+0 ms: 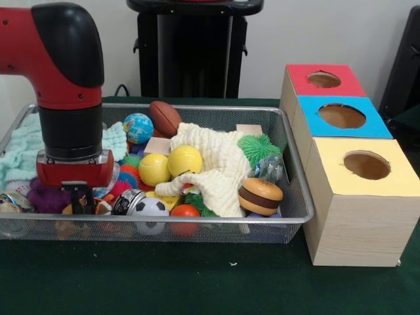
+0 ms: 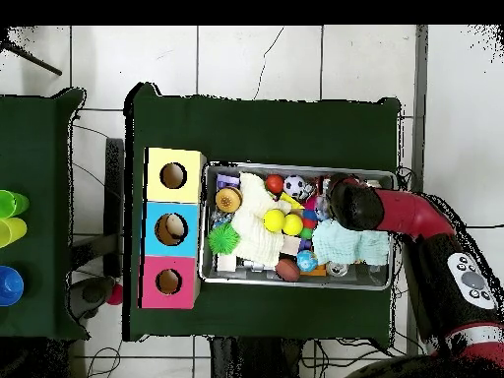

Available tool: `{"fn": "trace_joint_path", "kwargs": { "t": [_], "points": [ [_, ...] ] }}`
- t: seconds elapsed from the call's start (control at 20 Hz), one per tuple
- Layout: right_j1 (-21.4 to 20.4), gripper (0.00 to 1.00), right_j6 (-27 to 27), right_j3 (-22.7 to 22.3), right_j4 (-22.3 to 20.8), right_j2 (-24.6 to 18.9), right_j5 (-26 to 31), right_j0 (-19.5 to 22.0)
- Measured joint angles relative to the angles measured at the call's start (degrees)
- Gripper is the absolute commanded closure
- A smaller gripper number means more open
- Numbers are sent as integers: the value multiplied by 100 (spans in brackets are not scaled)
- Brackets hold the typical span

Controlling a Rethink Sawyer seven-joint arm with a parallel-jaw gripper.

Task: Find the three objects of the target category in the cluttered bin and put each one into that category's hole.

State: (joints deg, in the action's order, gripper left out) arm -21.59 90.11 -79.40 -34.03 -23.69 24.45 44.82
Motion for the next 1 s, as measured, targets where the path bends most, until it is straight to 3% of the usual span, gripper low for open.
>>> {"fn": "trace_joint_path", "kwargs": {
  "t": [1.0],
  "points": [
    [-67, 100, 0, -76, 135, -7, 27, 0]
  ]
}}
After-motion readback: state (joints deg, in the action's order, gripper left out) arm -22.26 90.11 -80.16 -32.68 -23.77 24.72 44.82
